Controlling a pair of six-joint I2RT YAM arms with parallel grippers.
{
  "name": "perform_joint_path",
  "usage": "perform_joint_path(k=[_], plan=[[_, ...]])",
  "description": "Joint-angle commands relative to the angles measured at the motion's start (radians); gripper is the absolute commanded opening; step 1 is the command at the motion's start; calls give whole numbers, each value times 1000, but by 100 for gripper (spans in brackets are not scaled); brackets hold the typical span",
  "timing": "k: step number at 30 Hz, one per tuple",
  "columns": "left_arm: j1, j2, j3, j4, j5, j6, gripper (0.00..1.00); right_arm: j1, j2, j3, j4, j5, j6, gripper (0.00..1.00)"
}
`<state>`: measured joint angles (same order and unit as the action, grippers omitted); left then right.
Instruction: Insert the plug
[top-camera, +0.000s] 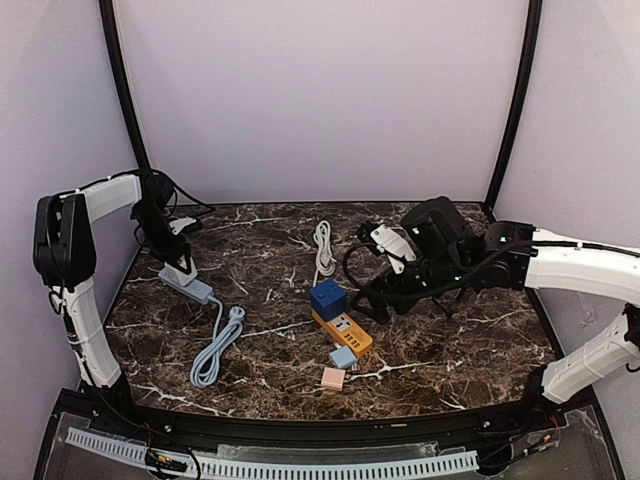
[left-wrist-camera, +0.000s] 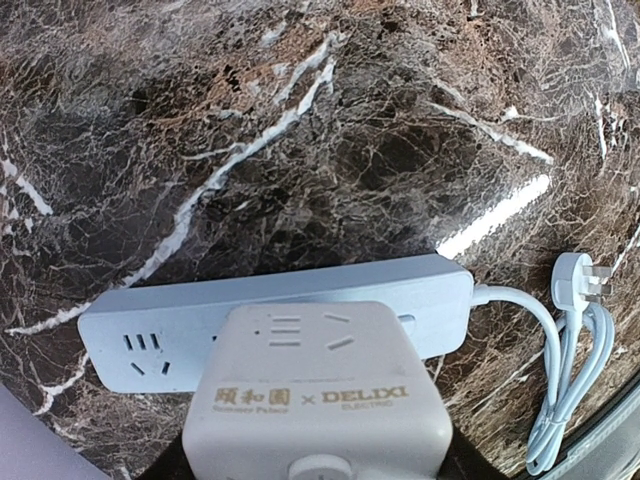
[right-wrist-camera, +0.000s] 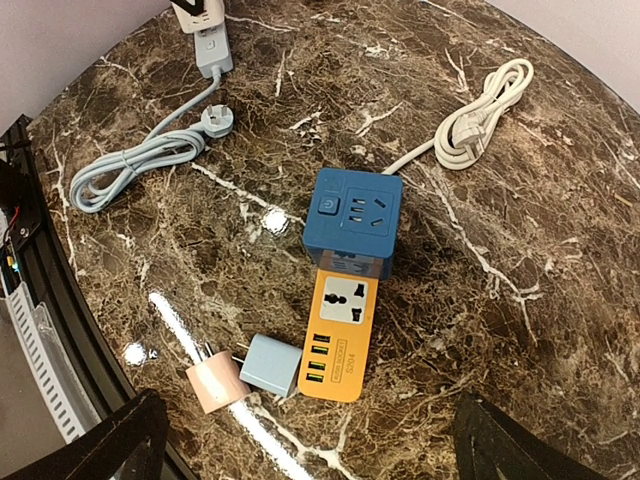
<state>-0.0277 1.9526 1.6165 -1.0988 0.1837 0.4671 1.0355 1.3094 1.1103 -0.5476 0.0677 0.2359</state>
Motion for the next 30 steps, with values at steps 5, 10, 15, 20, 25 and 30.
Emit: perform_joint_path(k=[5,10,15,20,25,30], plan=[[-39,-10,-59,43,-53,-26,1,10,2,13,1,0,-12,99],[-52,-23,-94,84,-48,-62,1,10,-5,12,-1,4,-12,99],[-54,-24,-114,104,-57,-108,1,11,-8,8,-7,5,-9,99],[-53,-24,-124,115,-45,-131,1,12,-15,-3,-9,6,-2,99],[-52,-24,-116,113,-58,-122,1,12,-18,-7,-9,7,1,99],[-53,-24,-115,111,-65,-104,1,12,-12,-3,-8,9,2,99]])
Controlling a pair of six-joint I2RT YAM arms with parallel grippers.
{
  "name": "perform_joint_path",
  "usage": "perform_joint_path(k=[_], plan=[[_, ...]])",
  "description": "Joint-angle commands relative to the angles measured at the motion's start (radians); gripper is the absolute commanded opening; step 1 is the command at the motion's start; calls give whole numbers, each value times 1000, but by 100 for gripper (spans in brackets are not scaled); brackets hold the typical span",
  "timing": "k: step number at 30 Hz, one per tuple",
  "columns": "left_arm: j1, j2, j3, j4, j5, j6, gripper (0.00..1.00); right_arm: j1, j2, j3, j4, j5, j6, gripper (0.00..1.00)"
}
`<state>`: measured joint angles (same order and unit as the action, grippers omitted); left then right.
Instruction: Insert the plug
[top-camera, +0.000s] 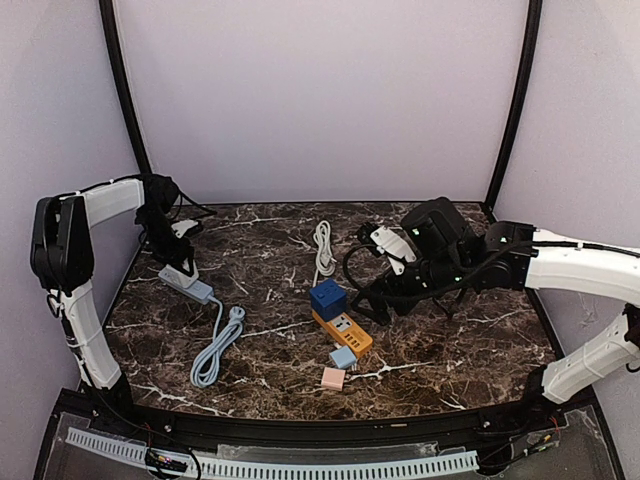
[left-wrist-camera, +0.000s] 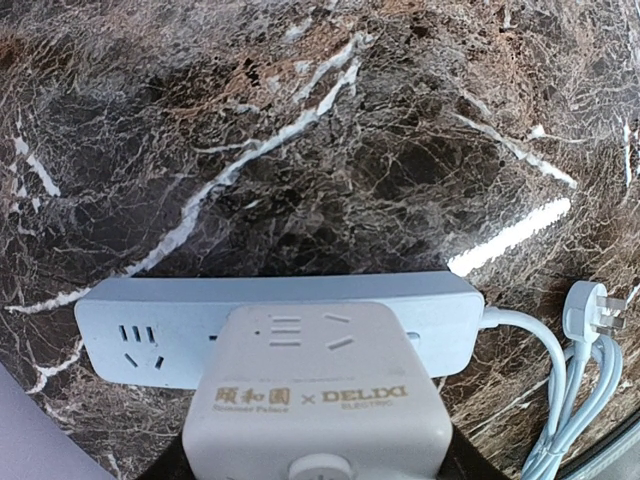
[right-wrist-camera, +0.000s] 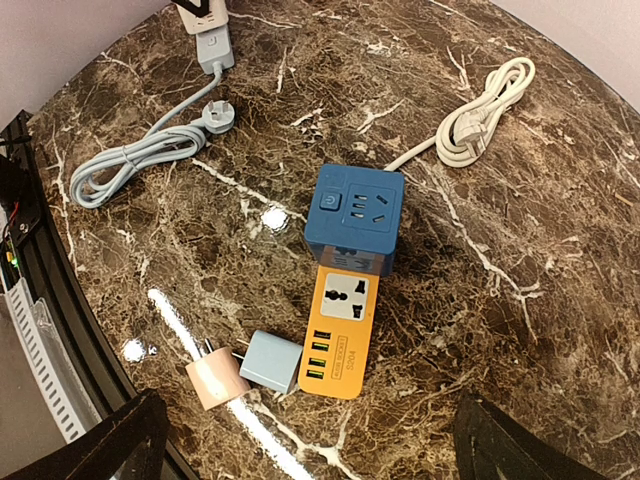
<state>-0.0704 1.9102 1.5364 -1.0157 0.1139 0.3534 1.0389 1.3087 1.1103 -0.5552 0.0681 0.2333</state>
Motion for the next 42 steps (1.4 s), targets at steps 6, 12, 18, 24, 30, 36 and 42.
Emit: perform_joint_path(k=[6,12,18,24,30,36,42], plan=[[-9,21,-45,31,4,-8,1,10,-1,1,-1,5,6,99],[-11,13,-69,59,2,-55,1,9,10,6,-1,4,1,99],[-10,-12,-109,105,11,-92,1,11,18,5,1,5,-1,99],[-10,-13,-111,101,-12,-15,1,11,27,10,0,6,-12,99],[-11,-11,-121,105,-82,65,1,11,34,23,-4,-2,-22,99],[-11,-26,-147,124,-48,134,1,12,45,40,-24,-4,-44,99],[-11,-3,-133,118,-23,74,1,12,42,42,-32,-5,-47,99]])
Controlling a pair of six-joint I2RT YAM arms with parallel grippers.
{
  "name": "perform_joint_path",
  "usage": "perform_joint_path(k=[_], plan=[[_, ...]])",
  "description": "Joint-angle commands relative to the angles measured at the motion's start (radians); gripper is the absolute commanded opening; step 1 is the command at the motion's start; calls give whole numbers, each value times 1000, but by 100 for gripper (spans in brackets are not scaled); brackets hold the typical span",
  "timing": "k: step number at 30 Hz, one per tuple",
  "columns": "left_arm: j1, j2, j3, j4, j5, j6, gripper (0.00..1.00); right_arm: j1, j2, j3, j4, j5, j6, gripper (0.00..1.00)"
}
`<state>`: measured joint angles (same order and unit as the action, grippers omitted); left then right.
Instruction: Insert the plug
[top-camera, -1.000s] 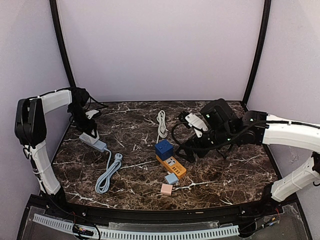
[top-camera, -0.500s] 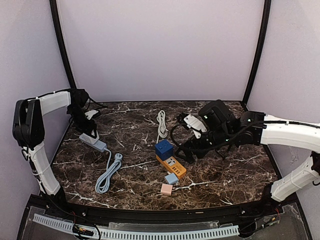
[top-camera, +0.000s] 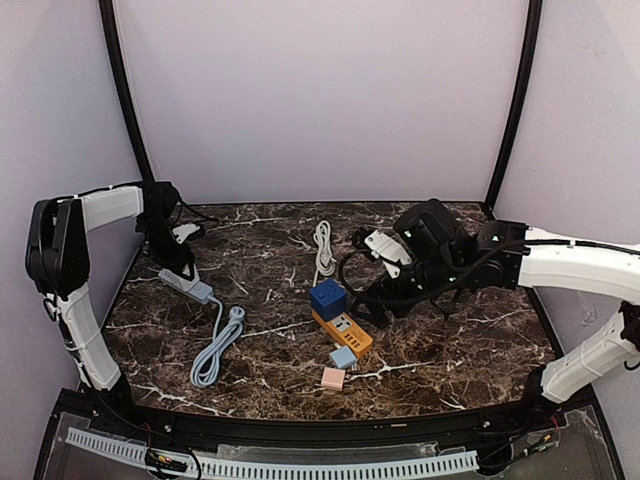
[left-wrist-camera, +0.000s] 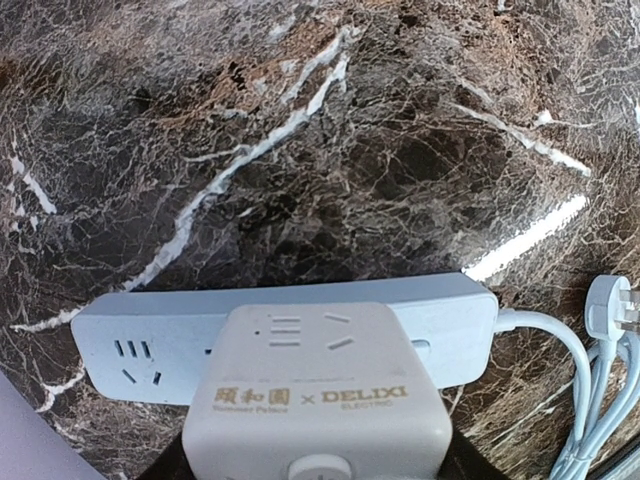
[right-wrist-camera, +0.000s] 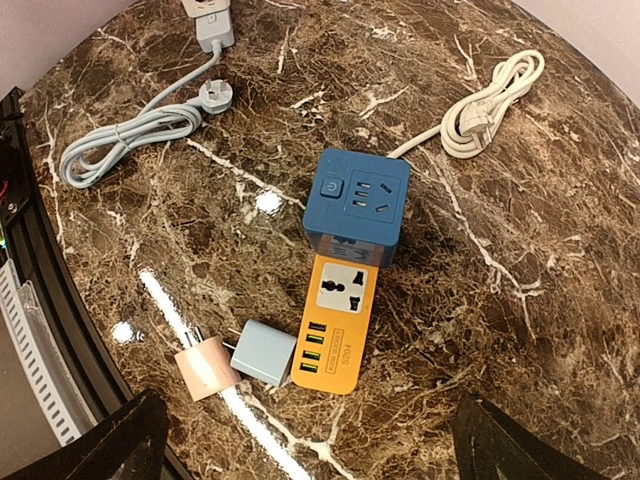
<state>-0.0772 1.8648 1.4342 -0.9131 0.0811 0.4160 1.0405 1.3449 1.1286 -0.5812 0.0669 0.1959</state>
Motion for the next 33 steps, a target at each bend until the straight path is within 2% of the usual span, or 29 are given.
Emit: perform_joint_path(k=[1,6,14,23,33], plan=[[-3,44,-31,18,15,-1,1,10,6,23,-8,-3,-9,99],[-3,50,-33,25,15,-75,1,12,-3,16,-10,3,-4,99],[7,55,-89,42,16,-94,1,12,-17,6,-17,11,11,99],[1,46,-62,62,95,-204,1,13,-17,1,-17,17,14,99],[-53,51,-5,52,145,-304,1,16,-16,-7,-8,22,27,99]])
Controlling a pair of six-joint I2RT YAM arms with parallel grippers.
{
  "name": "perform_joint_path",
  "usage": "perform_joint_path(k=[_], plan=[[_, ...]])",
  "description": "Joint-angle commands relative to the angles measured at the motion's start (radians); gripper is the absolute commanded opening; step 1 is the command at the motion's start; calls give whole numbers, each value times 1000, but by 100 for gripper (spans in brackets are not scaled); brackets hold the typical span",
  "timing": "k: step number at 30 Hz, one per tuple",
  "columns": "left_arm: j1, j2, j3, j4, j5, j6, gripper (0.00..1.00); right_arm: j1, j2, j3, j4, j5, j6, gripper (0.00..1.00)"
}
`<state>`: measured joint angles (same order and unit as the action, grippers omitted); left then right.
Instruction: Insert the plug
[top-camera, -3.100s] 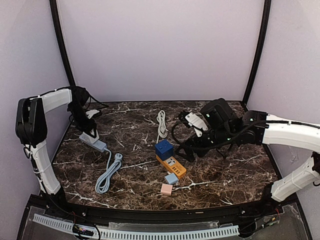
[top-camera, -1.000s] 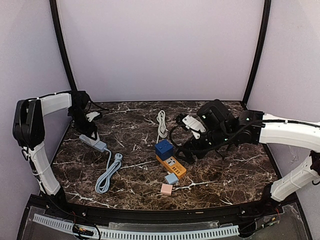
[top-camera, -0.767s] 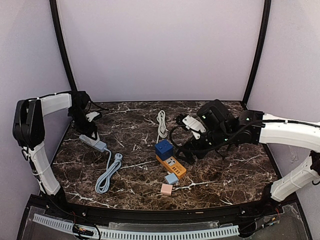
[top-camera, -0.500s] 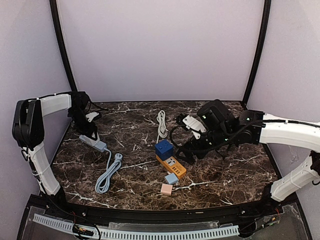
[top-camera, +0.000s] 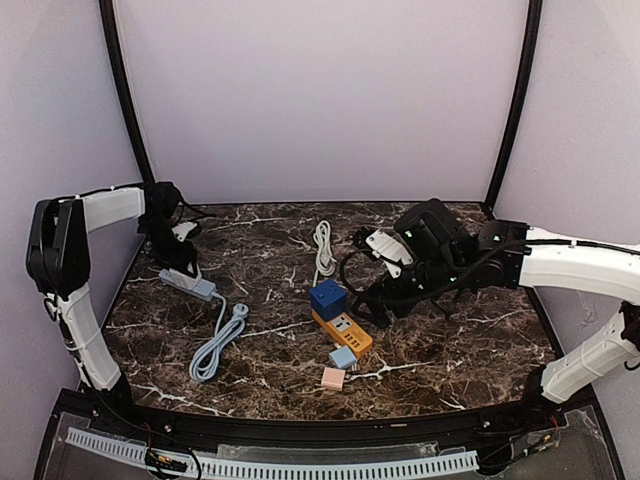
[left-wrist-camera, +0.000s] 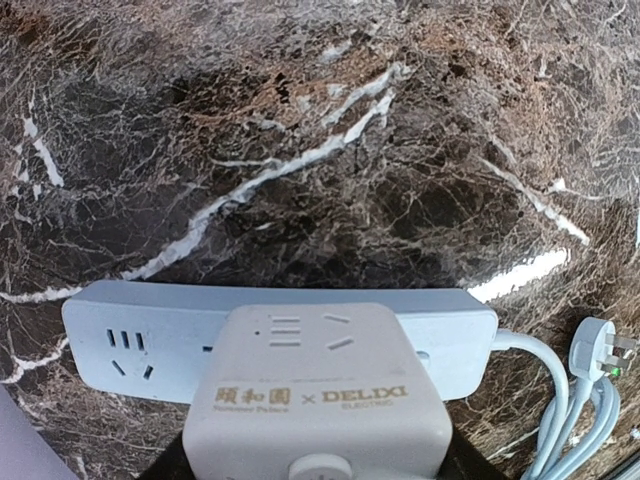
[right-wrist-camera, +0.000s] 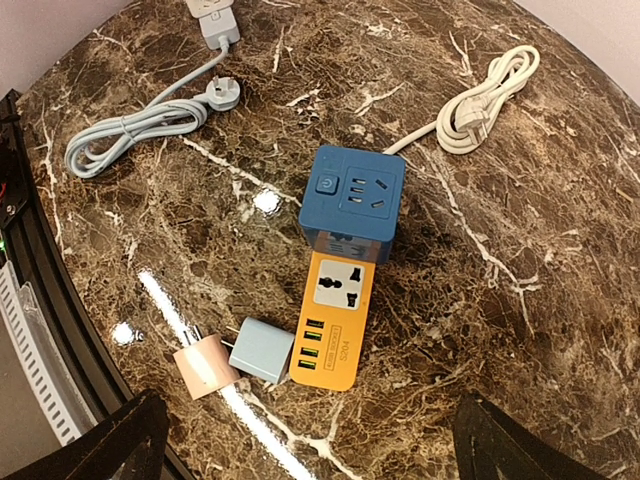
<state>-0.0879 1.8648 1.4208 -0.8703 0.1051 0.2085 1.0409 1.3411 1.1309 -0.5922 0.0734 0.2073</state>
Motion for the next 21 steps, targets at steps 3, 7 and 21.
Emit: perform_joint_path(k=[3,7,21], plan=[[-68,67,52,0,124,-151,1,17,-14,-16,6,21,17,99],[-109,108,76,-5,116,-245,1,18,-16,-21,6,27,19,99],[-338,145,69,63,134,-563,1,18,-46,-61,6,56,30,99]])
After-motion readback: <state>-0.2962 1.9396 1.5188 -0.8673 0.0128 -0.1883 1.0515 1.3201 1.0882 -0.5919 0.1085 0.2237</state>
